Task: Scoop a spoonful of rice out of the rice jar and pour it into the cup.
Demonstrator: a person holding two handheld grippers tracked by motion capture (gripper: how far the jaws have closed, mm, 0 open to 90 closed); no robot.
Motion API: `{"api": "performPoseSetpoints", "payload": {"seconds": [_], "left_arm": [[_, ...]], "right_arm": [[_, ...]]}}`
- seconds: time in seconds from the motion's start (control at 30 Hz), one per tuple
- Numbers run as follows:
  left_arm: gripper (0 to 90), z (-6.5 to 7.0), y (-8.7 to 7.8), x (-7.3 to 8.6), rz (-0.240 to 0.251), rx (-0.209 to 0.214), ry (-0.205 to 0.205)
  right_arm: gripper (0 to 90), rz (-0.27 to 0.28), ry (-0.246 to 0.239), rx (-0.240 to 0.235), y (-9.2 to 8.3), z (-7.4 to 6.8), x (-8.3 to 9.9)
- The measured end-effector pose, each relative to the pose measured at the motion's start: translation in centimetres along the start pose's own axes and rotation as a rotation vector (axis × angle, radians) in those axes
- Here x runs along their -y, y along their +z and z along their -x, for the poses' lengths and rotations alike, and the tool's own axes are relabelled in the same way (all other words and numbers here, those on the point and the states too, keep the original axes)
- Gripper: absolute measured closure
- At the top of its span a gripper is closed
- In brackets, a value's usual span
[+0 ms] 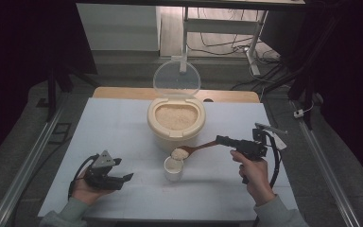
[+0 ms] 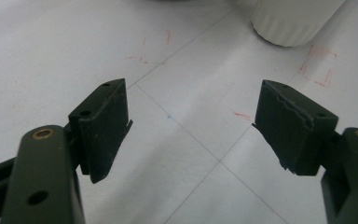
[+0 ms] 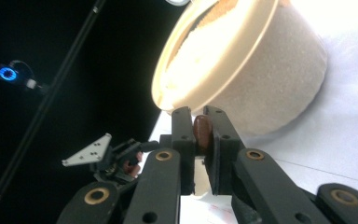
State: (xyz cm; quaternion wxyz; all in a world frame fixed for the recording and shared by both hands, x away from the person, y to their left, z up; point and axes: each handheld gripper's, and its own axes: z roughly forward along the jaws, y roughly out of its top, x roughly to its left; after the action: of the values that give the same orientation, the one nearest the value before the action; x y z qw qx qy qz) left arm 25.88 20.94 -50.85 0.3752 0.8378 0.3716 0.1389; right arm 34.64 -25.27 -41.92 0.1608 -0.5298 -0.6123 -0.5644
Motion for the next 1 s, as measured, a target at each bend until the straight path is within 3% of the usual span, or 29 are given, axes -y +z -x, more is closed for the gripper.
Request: {"api": "performPoseSetpoints", "payload": {"seconds": [0.4,1.0], "left_arm": [[25.8,0.0,0.0,0.0,-0.001,0.001,0.002],[25.9,0.0,0.1,0.0,-0.004,0.0,0.004]], "right_arm": [[82.6,-0.046,-0.061,0.083,1.8,-0.1,0.1],[82.6,-0.06,-0.167,0.141,2.3,-1.2,0.2]]}}
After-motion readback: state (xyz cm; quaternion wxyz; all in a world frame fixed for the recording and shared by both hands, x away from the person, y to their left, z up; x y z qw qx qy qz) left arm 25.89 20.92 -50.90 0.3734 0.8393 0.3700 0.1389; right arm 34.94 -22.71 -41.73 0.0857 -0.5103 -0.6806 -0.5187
